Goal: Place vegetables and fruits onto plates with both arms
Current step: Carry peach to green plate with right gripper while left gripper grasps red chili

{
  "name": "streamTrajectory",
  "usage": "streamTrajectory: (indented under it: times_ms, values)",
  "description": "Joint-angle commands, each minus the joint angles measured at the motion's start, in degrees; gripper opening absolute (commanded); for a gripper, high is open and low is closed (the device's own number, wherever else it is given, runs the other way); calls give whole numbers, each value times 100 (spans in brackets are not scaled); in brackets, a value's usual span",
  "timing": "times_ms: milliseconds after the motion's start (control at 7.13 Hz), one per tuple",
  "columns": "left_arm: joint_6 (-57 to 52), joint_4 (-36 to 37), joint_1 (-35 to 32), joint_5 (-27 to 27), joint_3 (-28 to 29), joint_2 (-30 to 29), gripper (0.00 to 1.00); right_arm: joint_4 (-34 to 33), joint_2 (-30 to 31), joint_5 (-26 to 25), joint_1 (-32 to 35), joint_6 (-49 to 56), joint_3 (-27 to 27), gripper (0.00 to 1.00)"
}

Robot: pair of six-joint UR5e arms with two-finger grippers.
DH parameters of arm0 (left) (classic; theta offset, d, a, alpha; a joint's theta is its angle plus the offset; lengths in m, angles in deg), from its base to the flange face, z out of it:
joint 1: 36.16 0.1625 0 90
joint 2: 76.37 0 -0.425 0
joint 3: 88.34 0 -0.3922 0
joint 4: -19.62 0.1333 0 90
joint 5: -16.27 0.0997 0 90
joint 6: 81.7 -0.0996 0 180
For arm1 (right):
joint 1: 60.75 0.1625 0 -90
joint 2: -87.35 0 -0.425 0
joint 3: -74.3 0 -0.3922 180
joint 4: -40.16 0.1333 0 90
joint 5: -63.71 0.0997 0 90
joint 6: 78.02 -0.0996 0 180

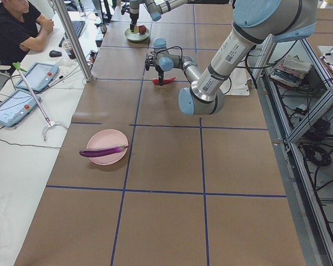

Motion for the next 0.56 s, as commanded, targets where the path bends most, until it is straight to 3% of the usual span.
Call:
streamTrajectory:
  times_ms: [0, 140, 421]
  values:
    - [-26, 8, 12, 6, 64, -43, 7, 38, -26, 15, 18, 26, -125, 100]
    - [9, 17, -67, 14, 12, -34, 0, 20, -35, 294, 70, 26, -326, 100]
    - [88, 17, -740, 6, -363, 366, 0, 20, 218, 1154, 272, -36, -818, 100]
